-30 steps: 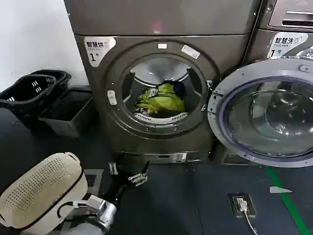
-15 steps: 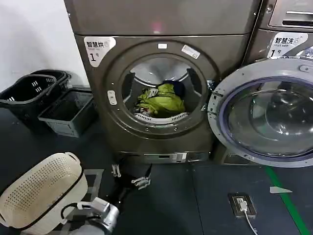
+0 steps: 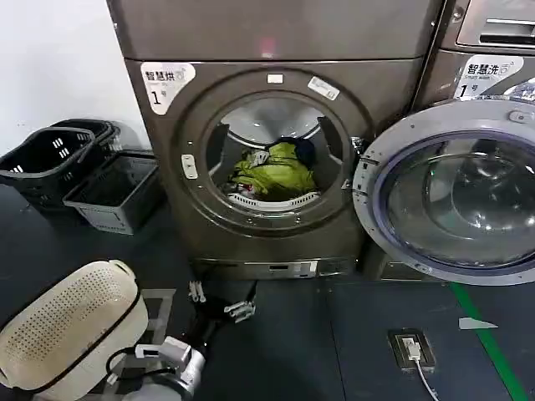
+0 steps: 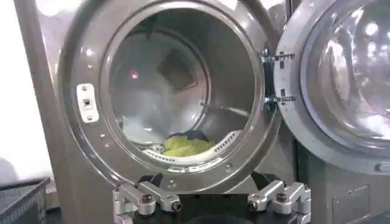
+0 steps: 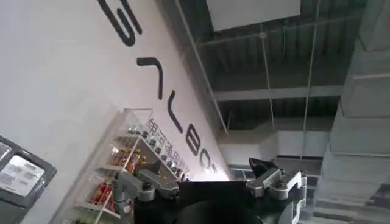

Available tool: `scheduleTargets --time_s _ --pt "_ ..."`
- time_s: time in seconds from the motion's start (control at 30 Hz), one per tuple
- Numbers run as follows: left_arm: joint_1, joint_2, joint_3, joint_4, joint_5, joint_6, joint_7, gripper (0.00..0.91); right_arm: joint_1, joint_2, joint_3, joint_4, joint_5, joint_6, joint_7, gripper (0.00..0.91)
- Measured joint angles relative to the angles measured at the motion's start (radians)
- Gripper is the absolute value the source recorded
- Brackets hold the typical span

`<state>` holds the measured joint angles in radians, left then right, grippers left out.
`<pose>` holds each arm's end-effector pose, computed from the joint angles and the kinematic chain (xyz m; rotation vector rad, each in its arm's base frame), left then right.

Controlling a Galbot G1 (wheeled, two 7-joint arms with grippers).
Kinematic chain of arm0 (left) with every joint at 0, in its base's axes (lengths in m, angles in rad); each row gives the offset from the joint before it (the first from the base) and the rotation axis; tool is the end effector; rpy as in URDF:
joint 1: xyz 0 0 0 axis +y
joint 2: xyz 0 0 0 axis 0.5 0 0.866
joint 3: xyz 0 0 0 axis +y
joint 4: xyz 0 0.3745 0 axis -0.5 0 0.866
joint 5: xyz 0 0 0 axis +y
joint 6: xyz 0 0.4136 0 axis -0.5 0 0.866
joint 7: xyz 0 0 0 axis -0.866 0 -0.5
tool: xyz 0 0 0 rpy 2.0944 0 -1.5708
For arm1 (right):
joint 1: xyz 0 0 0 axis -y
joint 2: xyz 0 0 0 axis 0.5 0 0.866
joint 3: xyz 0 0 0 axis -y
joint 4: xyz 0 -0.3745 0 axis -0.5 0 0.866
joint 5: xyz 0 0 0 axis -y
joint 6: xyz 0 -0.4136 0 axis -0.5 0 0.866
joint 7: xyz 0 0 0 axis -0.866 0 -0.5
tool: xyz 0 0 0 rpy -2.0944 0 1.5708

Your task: Grasp the clothes from the dryer.

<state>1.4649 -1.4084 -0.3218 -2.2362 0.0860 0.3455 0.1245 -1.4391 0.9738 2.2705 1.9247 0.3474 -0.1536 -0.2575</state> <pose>0.2394 -0.0451 -0.2464 -0.5214 -2.9754 -0.2324 -0.0538 -0.4458 0.0477 1.3665 2.1454 -0.8727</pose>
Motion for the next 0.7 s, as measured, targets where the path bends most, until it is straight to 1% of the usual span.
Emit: scheduleTargets --time_s 0.7 --pt "0.002 -0.002 0.006 -0.009 0.000 0.018 -0.012 0.907 -0.014 0.007 0.015 0.001 -0.004 0.000 -0.018 0.907"
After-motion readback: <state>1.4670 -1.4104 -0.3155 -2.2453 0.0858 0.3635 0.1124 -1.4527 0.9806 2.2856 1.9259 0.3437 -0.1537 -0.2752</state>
